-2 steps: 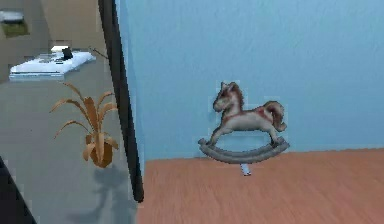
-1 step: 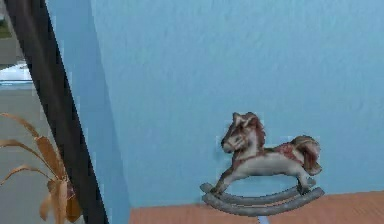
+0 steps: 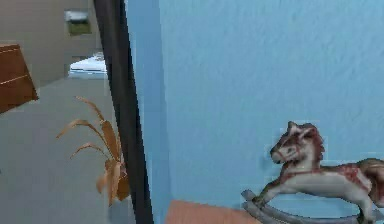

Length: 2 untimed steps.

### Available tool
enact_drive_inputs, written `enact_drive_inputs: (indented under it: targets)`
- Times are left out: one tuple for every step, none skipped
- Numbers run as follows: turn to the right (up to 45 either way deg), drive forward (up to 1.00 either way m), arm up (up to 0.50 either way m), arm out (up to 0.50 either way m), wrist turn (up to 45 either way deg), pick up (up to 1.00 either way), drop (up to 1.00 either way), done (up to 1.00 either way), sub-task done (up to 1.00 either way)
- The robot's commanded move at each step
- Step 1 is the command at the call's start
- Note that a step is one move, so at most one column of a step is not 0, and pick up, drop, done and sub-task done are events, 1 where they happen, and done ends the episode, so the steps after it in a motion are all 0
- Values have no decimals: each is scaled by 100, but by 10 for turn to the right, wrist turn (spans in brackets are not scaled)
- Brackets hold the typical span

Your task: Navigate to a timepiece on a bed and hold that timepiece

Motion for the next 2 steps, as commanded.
enact_drive_inputs:
  targets:
    - [0,40,0,0,0,0,0,0,0]
    - [-450,0,0,0,0,0,0,0,0]
